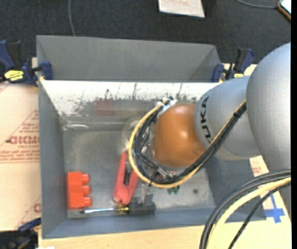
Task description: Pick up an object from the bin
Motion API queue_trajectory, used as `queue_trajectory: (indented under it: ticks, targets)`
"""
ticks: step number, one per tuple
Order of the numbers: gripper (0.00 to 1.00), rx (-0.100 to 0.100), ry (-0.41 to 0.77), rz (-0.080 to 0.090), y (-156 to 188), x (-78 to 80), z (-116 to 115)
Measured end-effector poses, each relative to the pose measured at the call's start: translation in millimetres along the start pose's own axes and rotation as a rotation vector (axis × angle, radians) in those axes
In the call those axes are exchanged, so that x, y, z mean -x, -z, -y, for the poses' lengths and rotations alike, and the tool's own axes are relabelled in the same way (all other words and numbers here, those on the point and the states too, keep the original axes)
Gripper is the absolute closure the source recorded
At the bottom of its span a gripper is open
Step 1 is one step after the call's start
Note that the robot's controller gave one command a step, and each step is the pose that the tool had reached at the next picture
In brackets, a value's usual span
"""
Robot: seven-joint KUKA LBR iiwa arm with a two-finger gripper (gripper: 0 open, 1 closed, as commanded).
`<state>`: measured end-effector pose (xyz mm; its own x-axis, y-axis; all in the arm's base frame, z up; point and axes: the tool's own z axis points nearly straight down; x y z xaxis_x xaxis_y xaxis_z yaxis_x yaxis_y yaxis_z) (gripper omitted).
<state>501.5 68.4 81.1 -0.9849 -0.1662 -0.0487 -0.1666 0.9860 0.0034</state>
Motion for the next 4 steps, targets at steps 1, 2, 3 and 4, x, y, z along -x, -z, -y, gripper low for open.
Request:
queue_trajectory:
  ticks: [1, 2, 3, 4]
  targets:
    - [0.0, 0.005, 0.025, -0.014, -1.7, 57.9, -47.3]
    - [0.0, 0.005, 0.024, -0.015, -1.7, 57.9, -47.4]
    - [0.0, 0.003, 0.184, 0.0, -8.5, 72.8, -68.8]
    - [0.0, 0.006, -0.031, -0.005, -12.3, 76.9, -84.9]
